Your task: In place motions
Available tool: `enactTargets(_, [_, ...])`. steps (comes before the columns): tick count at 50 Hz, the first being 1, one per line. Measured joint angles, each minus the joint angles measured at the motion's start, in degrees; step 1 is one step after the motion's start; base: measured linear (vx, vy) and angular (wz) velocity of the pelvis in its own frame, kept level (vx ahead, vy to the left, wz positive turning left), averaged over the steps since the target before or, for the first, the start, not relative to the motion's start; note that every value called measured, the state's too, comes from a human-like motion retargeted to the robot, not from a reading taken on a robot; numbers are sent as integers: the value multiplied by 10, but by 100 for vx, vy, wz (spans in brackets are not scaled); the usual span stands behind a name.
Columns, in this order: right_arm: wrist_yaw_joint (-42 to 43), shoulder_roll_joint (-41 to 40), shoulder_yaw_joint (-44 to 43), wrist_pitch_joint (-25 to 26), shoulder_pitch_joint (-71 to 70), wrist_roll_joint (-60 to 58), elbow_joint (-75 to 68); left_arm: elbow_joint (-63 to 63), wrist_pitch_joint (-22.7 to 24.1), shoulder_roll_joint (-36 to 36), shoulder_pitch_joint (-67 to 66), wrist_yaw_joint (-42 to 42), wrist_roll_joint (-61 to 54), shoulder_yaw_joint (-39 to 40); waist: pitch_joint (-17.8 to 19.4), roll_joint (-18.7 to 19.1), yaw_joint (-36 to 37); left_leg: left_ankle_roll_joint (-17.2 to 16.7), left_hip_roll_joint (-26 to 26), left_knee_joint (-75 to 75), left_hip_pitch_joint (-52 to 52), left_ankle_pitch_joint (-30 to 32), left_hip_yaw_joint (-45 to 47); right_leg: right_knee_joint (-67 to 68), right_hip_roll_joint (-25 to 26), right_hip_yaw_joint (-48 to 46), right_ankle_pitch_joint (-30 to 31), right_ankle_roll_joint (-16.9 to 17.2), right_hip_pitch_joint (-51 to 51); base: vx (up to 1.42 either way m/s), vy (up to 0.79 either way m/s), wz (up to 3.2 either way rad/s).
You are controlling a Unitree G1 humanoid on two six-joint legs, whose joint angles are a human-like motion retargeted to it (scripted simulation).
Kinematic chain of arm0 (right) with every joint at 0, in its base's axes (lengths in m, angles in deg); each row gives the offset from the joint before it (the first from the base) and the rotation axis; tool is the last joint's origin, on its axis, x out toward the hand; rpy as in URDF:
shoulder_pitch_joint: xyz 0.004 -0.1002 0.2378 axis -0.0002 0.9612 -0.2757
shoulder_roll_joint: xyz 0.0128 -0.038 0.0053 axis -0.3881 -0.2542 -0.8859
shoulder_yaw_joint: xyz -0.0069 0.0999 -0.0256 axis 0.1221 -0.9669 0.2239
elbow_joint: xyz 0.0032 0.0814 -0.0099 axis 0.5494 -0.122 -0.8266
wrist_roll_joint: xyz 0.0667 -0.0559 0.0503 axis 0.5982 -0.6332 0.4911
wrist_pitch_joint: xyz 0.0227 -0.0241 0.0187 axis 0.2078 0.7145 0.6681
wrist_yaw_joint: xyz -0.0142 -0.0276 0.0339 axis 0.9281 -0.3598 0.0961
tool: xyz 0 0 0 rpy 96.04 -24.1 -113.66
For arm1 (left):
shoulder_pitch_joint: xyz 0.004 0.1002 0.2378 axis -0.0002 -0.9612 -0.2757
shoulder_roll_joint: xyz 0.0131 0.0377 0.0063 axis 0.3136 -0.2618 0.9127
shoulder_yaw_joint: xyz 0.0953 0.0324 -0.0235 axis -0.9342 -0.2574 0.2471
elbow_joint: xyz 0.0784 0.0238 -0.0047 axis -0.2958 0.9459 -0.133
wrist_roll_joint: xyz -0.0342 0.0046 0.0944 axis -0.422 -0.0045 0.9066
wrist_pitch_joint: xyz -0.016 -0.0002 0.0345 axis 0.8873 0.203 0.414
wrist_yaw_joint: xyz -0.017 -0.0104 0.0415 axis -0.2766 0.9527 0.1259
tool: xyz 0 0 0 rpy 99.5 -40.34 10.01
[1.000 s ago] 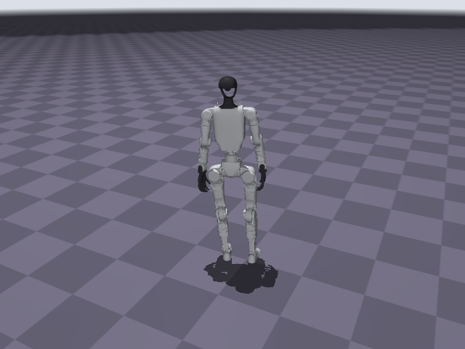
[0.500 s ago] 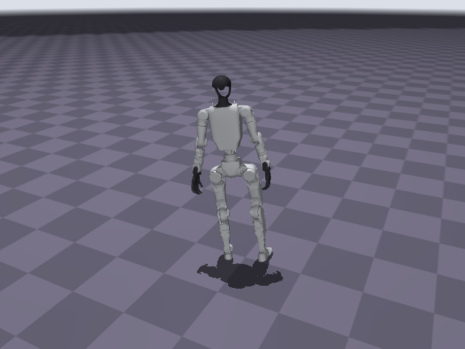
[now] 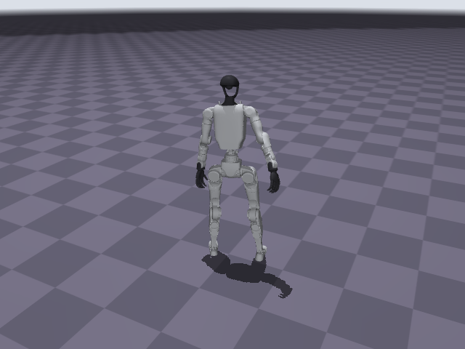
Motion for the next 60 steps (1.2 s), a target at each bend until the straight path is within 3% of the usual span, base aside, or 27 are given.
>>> enactTargets(8, [-15, 15, 11, 14, -11, -58, 2, -10, 9, 17, 96, -24, 17, -36, 88, -2, -12, -29, 25, -23, -11, 19, 73, -5, 23, 50, 23, 42, -72, -24, -11, -92])
enactTargets(15, [-27, -5, 10, 37, 6, -111, -35, -21, 1, 68, 204, -24, 39, -24, 200, -17, -11, -54, 85, -31, -28, 48, 111, -13, 85, 47, 40, 45, -113, -27, -25, -79])
enactTargets(20, [-62, -3, -5, 30, 69, -86, -76, -11, 5, 69, 279, -52, 37, -33, 200, -9, -37, -60, 96, -27, -125, 71, 101, -15, 93, 39, 63, 45, -198, -23, -10, 5])
enactTargets(26, [-115, 0, -21, 13, 114, 144, -91, -37, -8, 69, 357, -61, -21, -38, 200, -10, -55, -74, 116, -34, -232, 95, 105, -18, 117, 37, 83, 45, -314, -27, -4, -45])
enactTargets(30, [-105, -1, -25, -5, 133, 274, -91, -72, 3, 77, 382, -49, -21, -42, 200, -13, -84, -78, 123, -36, -302, 108, 95, -24, 127, 34, 97, 45, -377, -15, -2, -9])
enactTargets(41, [13, 35, -1, -74, 147, 307, -91, -101, -30, 138, 394, -76, 41, -45, 200, -59, -165, -78, 135, -47, -413, 116, 102, -36, 151, 36, 123, 45, -494, -1, 2, -30])
enactTargets(54, [-10, 51, 100, -95, 74, 295, -91, -113, -76, 247, 361, -102, 57, 16, 200, -145, -280, -78, 140, -54, -470, 107, 116, -41, 172, 57, 139, 45, -570, 0, 14, -32])
enactTargets(60, [4, 45, 142, -91, 55, 304, -91, -120, -89, 239, 326, -55, 89, 19, 200, -148, -273, -78, 143, -48, -460, 102, 114, -39, 172, 59, 141, 45, -554, 1, 2, 6])
